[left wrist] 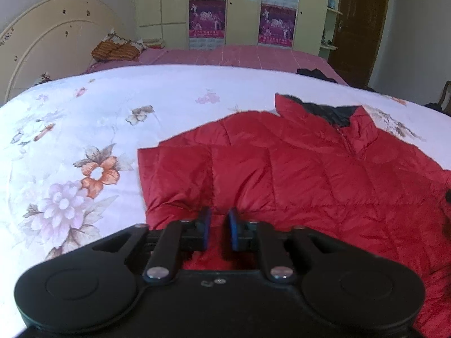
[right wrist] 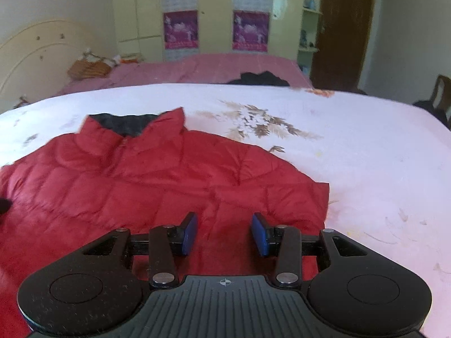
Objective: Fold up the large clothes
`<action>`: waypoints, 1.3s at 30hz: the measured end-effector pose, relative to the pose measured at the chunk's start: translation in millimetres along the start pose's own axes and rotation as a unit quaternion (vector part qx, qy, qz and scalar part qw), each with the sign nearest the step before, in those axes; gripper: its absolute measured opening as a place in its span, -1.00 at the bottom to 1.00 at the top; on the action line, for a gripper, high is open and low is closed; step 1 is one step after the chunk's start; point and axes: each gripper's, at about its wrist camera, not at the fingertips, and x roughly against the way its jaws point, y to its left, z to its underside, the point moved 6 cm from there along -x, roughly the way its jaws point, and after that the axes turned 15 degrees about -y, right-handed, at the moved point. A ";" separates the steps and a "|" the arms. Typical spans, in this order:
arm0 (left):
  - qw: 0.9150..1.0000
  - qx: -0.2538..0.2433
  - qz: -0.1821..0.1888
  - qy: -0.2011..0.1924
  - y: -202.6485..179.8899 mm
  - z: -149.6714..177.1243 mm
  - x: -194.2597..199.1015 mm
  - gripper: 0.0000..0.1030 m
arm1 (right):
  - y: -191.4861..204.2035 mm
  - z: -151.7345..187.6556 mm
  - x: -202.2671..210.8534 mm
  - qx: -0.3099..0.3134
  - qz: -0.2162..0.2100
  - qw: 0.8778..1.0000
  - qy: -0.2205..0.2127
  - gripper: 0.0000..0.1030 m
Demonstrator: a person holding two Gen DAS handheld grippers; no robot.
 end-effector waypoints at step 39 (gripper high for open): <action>0.999 -0.014 -0.030 -0.002 -35.8 14.9 76.8 0.26 | -12.4 22.1 55.0 -0.030 -0.083 0.996 0.034 -0.19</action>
